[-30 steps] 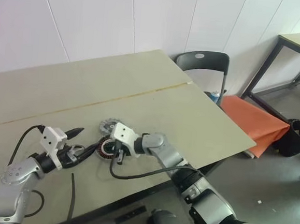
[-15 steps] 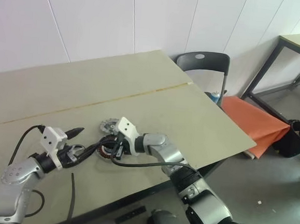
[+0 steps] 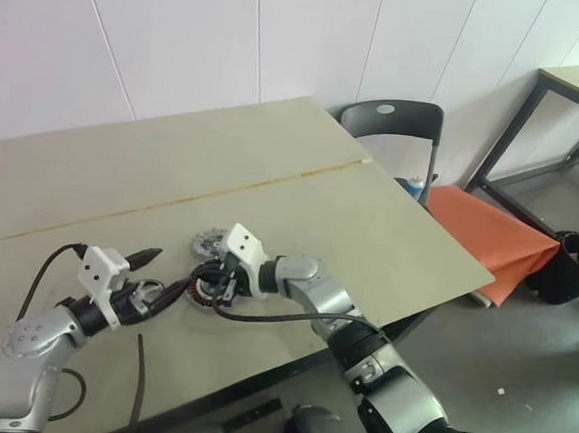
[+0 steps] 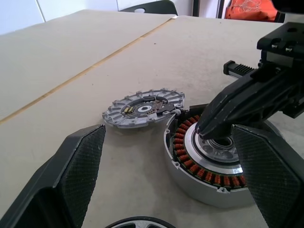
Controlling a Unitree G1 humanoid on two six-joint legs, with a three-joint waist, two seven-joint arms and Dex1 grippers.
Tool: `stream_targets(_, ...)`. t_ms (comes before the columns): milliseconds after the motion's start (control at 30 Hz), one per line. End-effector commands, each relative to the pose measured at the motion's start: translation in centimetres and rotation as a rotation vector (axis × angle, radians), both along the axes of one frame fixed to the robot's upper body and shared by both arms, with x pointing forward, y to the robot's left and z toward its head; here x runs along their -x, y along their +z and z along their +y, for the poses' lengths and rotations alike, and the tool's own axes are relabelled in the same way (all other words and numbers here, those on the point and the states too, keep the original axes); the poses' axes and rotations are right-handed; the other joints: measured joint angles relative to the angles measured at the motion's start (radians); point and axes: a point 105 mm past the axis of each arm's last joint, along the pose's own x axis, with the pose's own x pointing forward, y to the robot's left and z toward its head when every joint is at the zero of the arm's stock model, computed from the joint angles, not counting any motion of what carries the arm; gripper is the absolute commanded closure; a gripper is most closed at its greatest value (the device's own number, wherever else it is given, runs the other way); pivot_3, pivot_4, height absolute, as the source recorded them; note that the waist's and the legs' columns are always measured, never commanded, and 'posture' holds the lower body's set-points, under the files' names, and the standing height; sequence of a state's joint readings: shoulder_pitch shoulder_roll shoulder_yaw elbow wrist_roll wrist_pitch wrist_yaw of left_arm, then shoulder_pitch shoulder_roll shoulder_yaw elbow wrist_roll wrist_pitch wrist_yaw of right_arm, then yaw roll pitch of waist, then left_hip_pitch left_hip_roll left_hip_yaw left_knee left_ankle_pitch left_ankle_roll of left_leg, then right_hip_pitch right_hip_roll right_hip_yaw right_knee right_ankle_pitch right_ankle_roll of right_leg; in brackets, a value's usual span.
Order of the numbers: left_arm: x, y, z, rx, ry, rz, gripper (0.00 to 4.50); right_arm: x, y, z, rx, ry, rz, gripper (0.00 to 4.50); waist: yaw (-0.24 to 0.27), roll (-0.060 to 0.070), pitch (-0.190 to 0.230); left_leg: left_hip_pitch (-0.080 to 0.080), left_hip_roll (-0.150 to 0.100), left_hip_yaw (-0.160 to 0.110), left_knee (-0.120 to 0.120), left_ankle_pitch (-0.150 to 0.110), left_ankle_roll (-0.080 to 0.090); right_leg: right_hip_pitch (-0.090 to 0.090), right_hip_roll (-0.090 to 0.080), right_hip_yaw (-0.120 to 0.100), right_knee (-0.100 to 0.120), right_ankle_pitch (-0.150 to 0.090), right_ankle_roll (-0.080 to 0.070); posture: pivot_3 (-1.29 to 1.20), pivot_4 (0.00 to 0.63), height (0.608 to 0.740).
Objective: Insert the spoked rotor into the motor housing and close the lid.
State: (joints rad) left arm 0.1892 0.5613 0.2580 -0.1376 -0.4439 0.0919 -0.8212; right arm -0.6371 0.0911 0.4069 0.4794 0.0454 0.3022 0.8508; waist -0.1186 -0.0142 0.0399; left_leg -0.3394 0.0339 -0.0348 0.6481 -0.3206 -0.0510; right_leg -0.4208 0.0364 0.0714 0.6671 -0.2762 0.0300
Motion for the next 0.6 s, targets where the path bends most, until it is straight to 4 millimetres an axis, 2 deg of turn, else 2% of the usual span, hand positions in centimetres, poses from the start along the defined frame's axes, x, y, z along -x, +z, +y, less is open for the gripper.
stream_targets(33,-0.3,0.9,-0.1,-0.010,-0.010,-0.049,0.00,-0.3,0.8,0.4,0.017,0.015,-0.080,4.46,0.000,0.000,0.000,0.000,0.000,0.000,0.000,0.000,0.000,0.000,0.000,0.000,0.000,0.000,0.000,0.00,0.000,0.740)
stream_targets(133,-0.3,0.9,-0.1,-0.010,-0.010,-0.049,0.00,-0.5,-2.1,-0.6,0.208,0.022,-0.152,4.46,0.000,0.000,0.000,0.000,0.000,0.000,0.000,0.000,0.000,0.000,0.000,0.000,0.000,0.000,0.000,0.00,0.000,0.740)
stream_targets(200,-0.3,0.8,0.0,-0.010,-0.010,-0.049,0.00,-0.9,-3.0,-1.0,0.255,0.005,-0.163,4.46,-0.001,0.000,-0.001,0.001,0.000,0.000,0.001,0.000,0.000,0.001,0.000,0.000,0.001,0.000,0.000,0.00,0.000,0.740)
stream_targets(500,-0.4,0.6,0.1,-0.010,-0.008,-0.049,0.00,-1.0,-1.9,-0.6,0.179,-0.006,-0.134,4.46,-0.001,0.001,0.000,0.005,0.000,0.000,0.002,0.000,0.000,0.009,0.000,0.000,0.002,-0.001,0.002,0.00,0.000,0.740)
stream_targets(600,-0.3,0.7,0.1,-0.011,-0.008,-0.050,0.00,-0.9,-0.9,-0.2,0.111,-0.010,-0.104,4.46,0.000,0.001,0.000,0.005,-0.001,0.000,0.002,0.000,0.000,0.009,0.000,0.000,0.002,-0.002,0.004,0.00,0.000,0.740)
